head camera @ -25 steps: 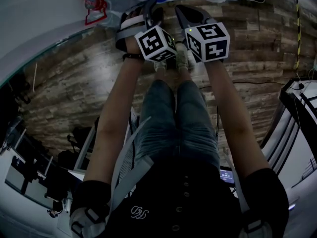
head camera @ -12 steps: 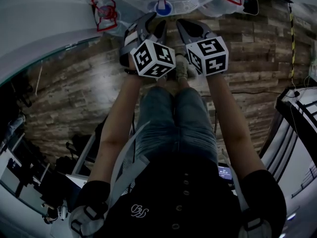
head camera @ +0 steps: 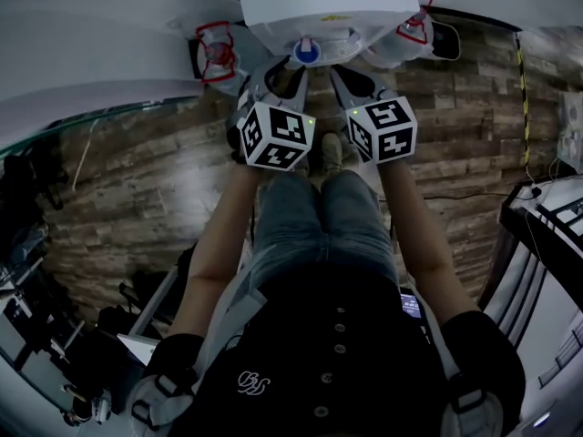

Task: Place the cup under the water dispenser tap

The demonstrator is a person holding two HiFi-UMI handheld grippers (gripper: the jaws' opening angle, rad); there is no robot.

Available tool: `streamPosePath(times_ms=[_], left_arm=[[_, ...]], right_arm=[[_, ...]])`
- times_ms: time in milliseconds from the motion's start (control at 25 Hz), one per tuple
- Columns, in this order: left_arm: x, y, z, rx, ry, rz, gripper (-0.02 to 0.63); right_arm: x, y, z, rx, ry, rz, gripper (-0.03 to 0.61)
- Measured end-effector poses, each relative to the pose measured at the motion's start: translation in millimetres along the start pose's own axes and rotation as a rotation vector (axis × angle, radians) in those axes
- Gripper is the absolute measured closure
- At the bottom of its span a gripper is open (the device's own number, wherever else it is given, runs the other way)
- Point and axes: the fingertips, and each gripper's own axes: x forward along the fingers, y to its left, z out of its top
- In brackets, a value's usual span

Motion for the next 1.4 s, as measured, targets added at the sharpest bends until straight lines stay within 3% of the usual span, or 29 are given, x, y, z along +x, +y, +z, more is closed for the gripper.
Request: streamPosePath(times_ms=[280, 480, 880, 1200, 1400], left_arm=[[-41, 15, 35, -0.086, -0.096, 0.014, 0.488], [-64, 11, 49, -0.145, -0.139, -0.004, 0.488], [-92, -5, 62, -0.263, -0.186, -0.047, 0.489], [-114, -1, 73, -0.290, -0.247, -0.029, 0.574], [-130, -2, 77, -0.281, -0.279, -0.002, 0.588]], right_arm=[[-21, 20, 36, -0.029, -0.039, 0.006, 0.578], [-45, 33, 50, 0.008, -0.071, 0.000, 0.578], [-72, 61, 72, -0.121, -0.098, 0.037, 0.578], [-86, 80, 75, -0.138, -0.109, 0.050, 0.578], [-94, 87, 79, -0.146, -0.123, 0.053, 0.578]])
